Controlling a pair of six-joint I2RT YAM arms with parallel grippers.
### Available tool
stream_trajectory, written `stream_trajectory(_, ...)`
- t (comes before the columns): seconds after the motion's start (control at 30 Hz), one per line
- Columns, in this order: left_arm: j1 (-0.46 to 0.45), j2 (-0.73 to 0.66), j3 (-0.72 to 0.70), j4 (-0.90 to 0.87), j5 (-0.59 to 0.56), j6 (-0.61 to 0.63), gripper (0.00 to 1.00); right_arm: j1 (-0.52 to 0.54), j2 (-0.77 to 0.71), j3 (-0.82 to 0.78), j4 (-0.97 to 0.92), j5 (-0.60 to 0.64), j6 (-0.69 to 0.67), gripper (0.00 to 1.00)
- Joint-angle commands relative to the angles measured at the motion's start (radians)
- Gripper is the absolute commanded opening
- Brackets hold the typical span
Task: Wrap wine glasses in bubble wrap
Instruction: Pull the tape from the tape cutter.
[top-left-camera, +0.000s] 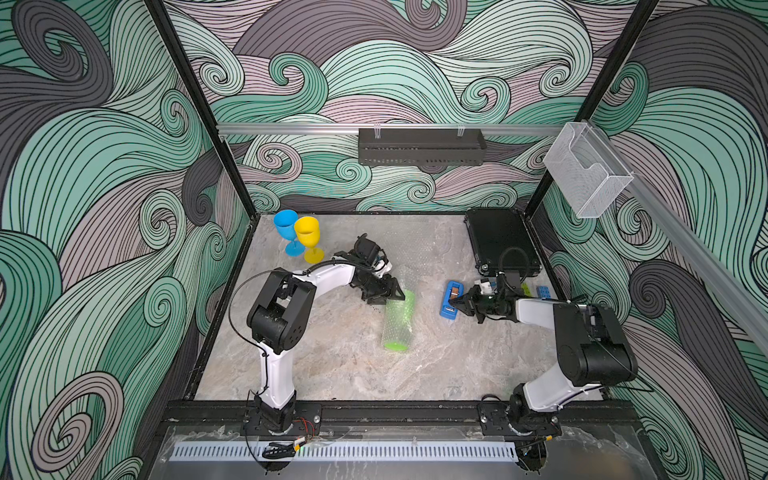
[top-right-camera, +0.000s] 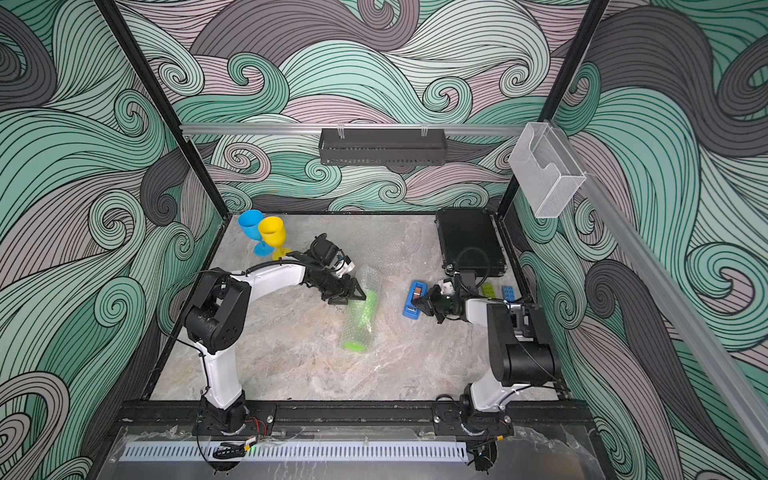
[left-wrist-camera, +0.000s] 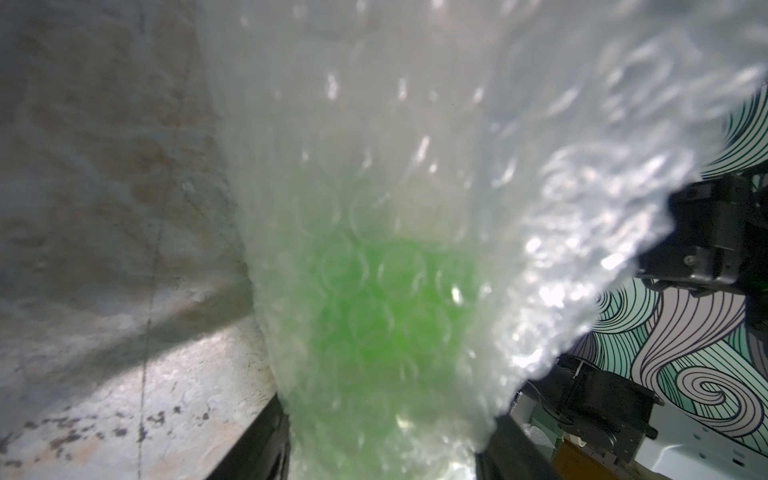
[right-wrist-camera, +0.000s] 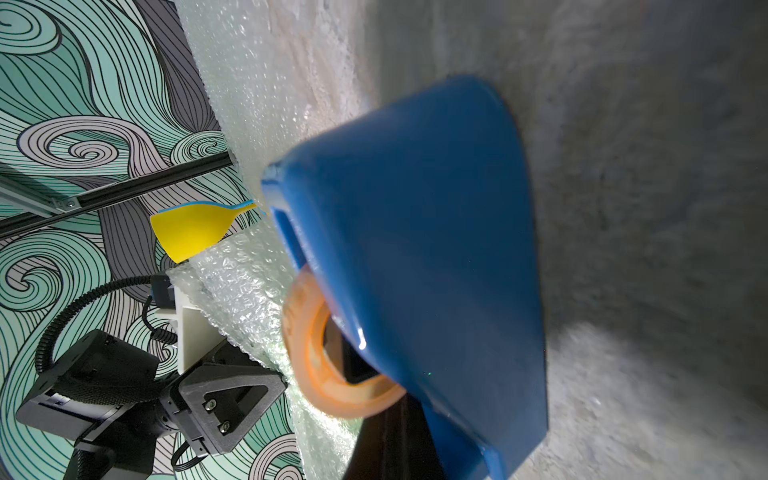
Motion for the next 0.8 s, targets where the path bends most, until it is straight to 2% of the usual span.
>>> stream_trajectory(0.0, -0.024, 0.052, -0.024, -0.093, -0.104, 0.012, 0.62, -0.007, 0.006, 0.028, -0.011, 0.031, 0.022, 0.0)
stream_trajectory(0.1, -0.024, 0.048, -0.03, -0.093, -0.104, 0.011, 0.62, -0.004, -0.007, 0.027, 0.026, 0.013, 0.072, 0.0)
stream_trajectory(0.2, -0.028, 0.051, -0.042, -0.082, -0.104, 0.009, 0.62, -0.006, -0.014, 0.056, -0.018, 0.022, 0.054, 0.0)
stream_trajectory(0.33, -0.029, 0.039, -0.031, -0.095, -0.106, 0.011, 0.62, -0.006, -0.006, 0.049, 0.029, -0.003, 0.114, 0.0)
stream_trajectory(0.5, -0.031, 0.038, -0.042, -0.086, -0.112, 0.015, 0.62, -0.006, 0.022, 0.057, 0.019, -0.003, 0.122, 0.0)
stream_trajectory(0.63, -0.031, 0.035, -0.048, -0.082, -0.109, 0.014, 0.63, -0.006, 0.021, 0.041, 0.081, -0.019, 0.192, 0.0)
stream_trajectory(0.77, -0.032, 0.044, -0.04, -0.089, -0.118, 0.021, 0.63, -0.008, 0.008, 0.063, 0.041, -0.022, 0.183, 0.0)
